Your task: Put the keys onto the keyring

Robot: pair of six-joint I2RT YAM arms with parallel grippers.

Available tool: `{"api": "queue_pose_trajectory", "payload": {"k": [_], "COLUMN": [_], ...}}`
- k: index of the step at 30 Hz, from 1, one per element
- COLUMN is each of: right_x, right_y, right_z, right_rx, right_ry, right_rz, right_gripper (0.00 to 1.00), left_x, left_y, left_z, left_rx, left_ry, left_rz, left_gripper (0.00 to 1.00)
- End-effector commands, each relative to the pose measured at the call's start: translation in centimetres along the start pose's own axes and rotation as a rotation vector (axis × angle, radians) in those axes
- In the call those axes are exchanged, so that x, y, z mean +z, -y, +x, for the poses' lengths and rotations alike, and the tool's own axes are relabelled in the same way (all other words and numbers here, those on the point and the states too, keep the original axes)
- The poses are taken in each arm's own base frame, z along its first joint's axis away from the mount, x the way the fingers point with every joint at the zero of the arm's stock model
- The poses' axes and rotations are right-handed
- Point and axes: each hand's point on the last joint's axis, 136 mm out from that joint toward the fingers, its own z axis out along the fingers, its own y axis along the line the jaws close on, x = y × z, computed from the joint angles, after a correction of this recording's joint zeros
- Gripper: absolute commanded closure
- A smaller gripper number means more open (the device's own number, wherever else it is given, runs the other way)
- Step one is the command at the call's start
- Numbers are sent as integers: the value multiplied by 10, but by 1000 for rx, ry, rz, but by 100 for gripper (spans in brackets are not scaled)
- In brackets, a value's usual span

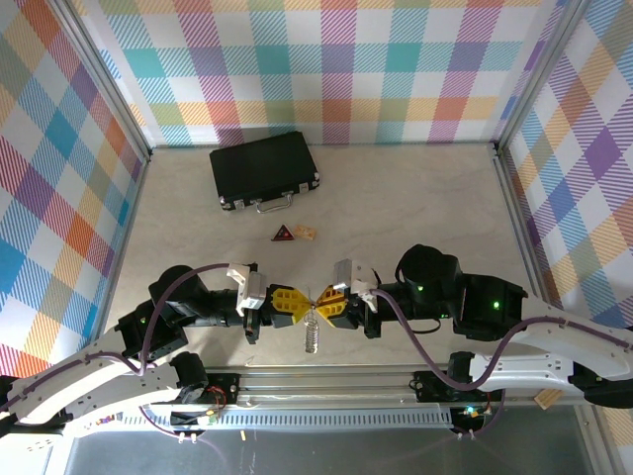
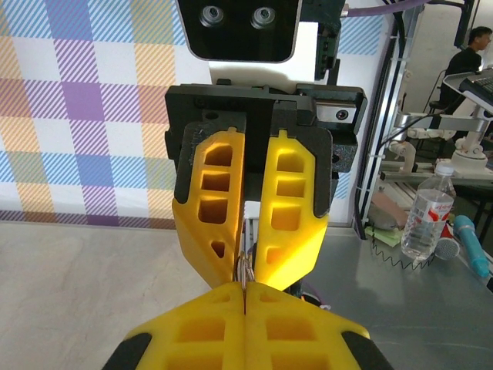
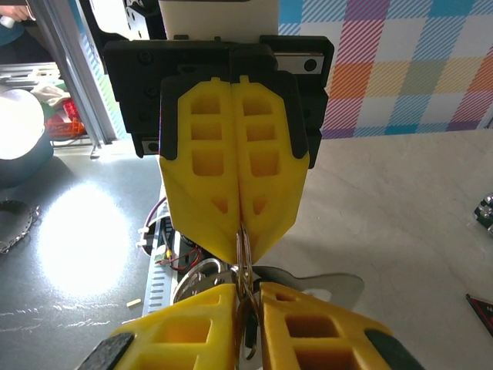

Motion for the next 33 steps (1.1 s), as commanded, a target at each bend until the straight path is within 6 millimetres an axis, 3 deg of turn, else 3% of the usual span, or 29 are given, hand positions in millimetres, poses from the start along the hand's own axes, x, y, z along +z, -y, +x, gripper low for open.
{"api": "queue_pose_trajectory", "payload": {"k": [1, 4, 8, 14, 20, 26, 33], "right_x": [3, 5, 5, 7, 10, 12, 16], "right_y": [-1, -2, -2, -1, 3, 9, 3], "right_z": [-6, -6, -6, -4, 7, 25, 30], "right_rx": [-4, -1, -2, -5, -11, -28, -21], "right_ry": [30, 31, 33, 25, -58, -230, -284], "right_rz": [-5, -11, -11, -9, 10, 27, -16], "right_gripper": [85, 79, 79, 98, 100, 100, 100], "left_x": [-2, -2, -2, -2, -5, -13, -10], "left_y": [9, 9, 8, 8, 2, -12, -13], "left_z": [-12, -10, -8, -7, 3, 28, 39], "left_rx": [20, 19, 17, 18, 27, 53, 51], "left_ry": [53, 49, 45, 43, -44, -242, -319], "left_rz": [41, 39, 36, 35, -10, -93, -85], "left_gripper": [100, 100, 100, 100, 100, 83, 79]}}
